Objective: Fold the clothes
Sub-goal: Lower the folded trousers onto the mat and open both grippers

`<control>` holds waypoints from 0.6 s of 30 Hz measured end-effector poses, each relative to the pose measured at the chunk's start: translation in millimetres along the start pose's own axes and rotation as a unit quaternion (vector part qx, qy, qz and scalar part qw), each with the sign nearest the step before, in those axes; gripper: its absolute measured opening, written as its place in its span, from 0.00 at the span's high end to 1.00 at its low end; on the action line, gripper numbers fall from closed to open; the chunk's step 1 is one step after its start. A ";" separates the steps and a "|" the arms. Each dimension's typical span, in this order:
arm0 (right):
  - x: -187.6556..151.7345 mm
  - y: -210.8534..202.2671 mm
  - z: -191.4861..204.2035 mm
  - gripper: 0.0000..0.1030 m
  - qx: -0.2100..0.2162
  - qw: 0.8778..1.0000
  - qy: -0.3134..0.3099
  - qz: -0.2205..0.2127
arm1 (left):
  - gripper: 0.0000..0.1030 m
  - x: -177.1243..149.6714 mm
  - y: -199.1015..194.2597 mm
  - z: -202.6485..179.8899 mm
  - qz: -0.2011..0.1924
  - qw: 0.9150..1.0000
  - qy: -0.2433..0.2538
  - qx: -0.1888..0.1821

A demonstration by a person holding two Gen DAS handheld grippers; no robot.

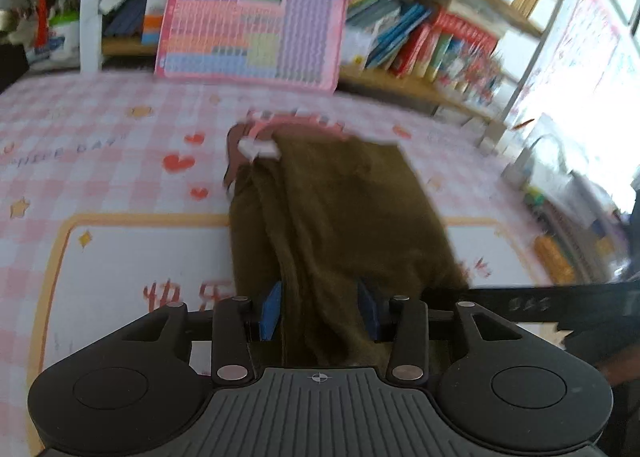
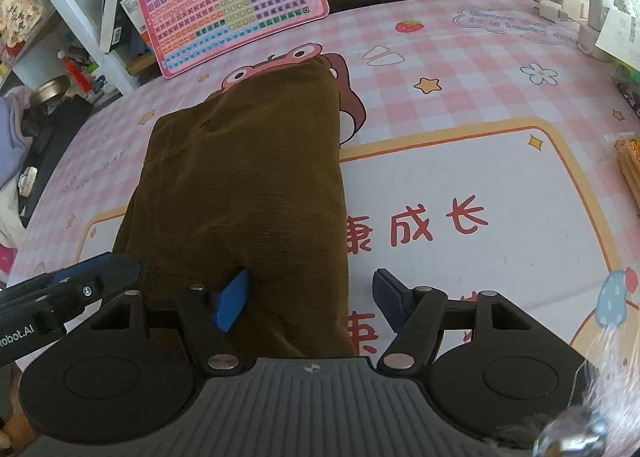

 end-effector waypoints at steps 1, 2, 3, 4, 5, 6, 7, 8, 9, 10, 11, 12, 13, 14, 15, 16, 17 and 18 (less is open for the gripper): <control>-0.2 0.0 -0.1 0.37 0.000 1.000 0.002 0.000 | 0.60 -0.1 2.3 0.4 0.001 1.000 -0.005 -0.004; -0.4 -0.1 0.4 0.37 -0.002 1.000 0.003 -0.001 | 0.62 -0.1 4.6 0.7 0.003 1.000 -0.010 -0.008; -0.6 -0.3 1.0 0.37 -0.003 1.000 0.002 -0.001 | 0.65 -0.1 7.0 1.1 0.004 1.000 -0.015 -0.012; -0.8 -0.4 1.6 0.37 -0.005 1.000 0.001 -0.002 | 0.78 1.2 6.2 -2.0 0.002 1.000 -0.008 -0.015; -0.9 -0.6 1.9 0.37 -0.006 1.000 0.002 -0.002 | 0.88 2.5 5.4 -5.0 0.000 1.000 0.000 -0.019; -0.9 -0.8 1.9 0.37 -0.007 1.000 0.002 -0.003 | 0.88 5.2 -3.4 -10.7 -0.021 0.999 0.015 -0.025; -1.0 -1.0 1.9 0.37 -0.008 1.000 0.003 -0.003 | 0.88 7.8 -12.3 -16.4 -0.043 0.998 0.030 -0.032; -1.0 -1.1 2.0 0.37 -0.009 1.000 0.004 -0.004 | 0.88 8.7 -19.5 -23.0 -0.060 0.996 0.050 -0.031; -1.0 -1.2 2.4 0.37 -0.009 1.000 0.003 -0.004 | 0.88 9.5 -26.7 -29.8 -0.077 0.994 0.071 -0.031; -1.1 -1.3 3.0 0.37 -0.009 1.000 0.003 -0.005 | 0.88 7.7 -21.2 -28.4 -0.068 0.995 0.071 -0.020; -1.1 -1.3 3.6 0.37 -0.009 1.000 0.002 -0.006 | 0.89 5.8 -15.7 -27.1 -0.058 0.996 0.072 -0.009; -1.3 -1.0 4.0 0.37 -0.011 1.000 0.000 -0.005 | 0.89 3.0 -4.2 -17.3 -0.031 0.998 0.052 0.003; -1.6 -0.5 4.2 0.37 -0.012 1.000 0.000 -0.005 | 0.87 0.1 7.1 -7.6 -0.004 0.999 0.032 0.016; -1.4 -0.2 4.5 0.37 -0.010 1.000 0.001 -0.005 | 0.85 -0.1 10.7 0.6 0.003 1.000 0.004 0.004; -1.4 -0.1 4.7 0.37 -0.010 1.000 0.001 -0.005 | 0.84 0.8 9.8 2.7 0.003 1.000 -0.005 0.000; -1.5 -0.2 4.7 0.37 -0.010 1.000 0.001 -0.005 | 0.81 1.8 8.8 4.9 0.003 1.000 -0.014 -0.004; -1.6 -0.2 4.8 0.37 -0.010 1.000 0.001 -0.005 | 0.81 2.7 7.8 7.0 0.003 1.000 -0.023 -0.009; -1.7 -0.3 4.9 0.37 -0.011 1.000 0.002 -0.005 | 0.80 3.0 6.2 6.1 0.001 1.000 -0.021 -0.009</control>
Point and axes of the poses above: each gripper's, at about its wrist camera, not at the fingertips, and y roughly the way its jaws point, z to its left, x to its top, the point moved 6 cm from there along y, roughly the way its jaws point, and after that the axes turned 4 degrees about -y, right-handed, at the moved point
